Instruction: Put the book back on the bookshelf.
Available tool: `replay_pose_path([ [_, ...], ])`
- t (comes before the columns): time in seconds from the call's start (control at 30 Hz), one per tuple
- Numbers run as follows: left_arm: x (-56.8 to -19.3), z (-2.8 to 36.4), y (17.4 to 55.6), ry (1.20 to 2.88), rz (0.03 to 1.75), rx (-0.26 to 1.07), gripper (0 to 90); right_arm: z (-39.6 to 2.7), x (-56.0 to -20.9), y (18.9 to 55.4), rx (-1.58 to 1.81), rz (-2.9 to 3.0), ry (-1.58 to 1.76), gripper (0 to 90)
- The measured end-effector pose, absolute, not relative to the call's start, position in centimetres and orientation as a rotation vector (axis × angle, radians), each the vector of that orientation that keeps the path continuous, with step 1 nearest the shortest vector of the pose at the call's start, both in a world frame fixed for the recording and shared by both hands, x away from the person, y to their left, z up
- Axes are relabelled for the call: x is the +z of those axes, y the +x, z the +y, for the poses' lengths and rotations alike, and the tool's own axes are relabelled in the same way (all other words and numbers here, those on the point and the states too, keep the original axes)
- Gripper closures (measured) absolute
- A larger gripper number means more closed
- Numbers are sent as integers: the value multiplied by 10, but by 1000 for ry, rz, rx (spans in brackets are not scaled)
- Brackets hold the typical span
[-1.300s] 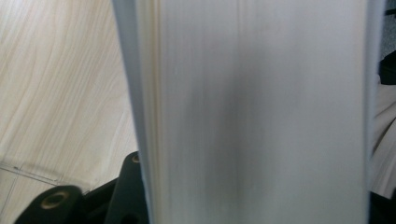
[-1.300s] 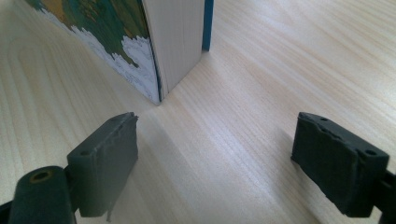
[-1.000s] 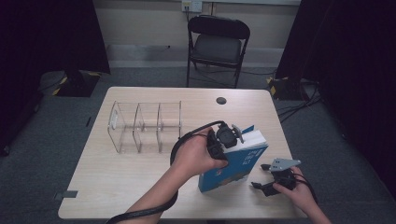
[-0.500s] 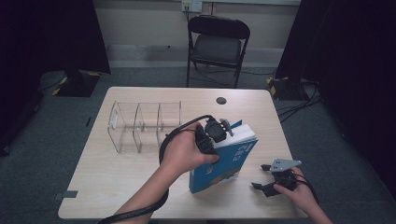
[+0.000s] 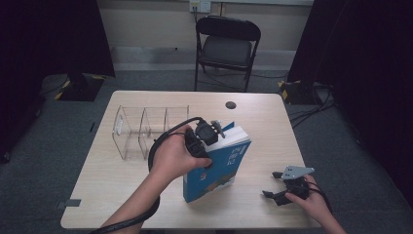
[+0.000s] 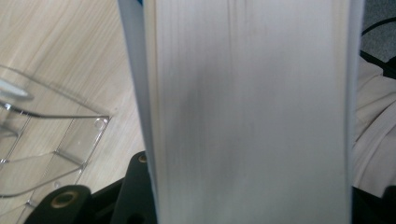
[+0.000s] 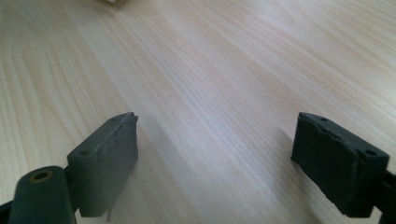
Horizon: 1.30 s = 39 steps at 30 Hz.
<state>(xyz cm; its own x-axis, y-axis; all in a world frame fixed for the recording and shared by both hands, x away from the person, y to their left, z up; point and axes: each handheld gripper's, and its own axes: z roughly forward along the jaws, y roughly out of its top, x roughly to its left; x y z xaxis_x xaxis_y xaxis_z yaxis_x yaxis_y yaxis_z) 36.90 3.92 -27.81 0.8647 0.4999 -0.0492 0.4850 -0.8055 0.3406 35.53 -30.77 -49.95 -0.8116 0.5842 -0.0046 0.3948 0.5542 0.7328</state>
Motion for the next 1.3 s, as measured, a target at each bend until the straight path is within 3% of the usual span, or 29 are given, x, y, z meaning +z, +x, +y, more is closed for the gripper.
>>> replay_pose_path([
  [1.3,-266,129,370,2615,993,63,617,-308,-499,355,1108,2543,817,137],
])
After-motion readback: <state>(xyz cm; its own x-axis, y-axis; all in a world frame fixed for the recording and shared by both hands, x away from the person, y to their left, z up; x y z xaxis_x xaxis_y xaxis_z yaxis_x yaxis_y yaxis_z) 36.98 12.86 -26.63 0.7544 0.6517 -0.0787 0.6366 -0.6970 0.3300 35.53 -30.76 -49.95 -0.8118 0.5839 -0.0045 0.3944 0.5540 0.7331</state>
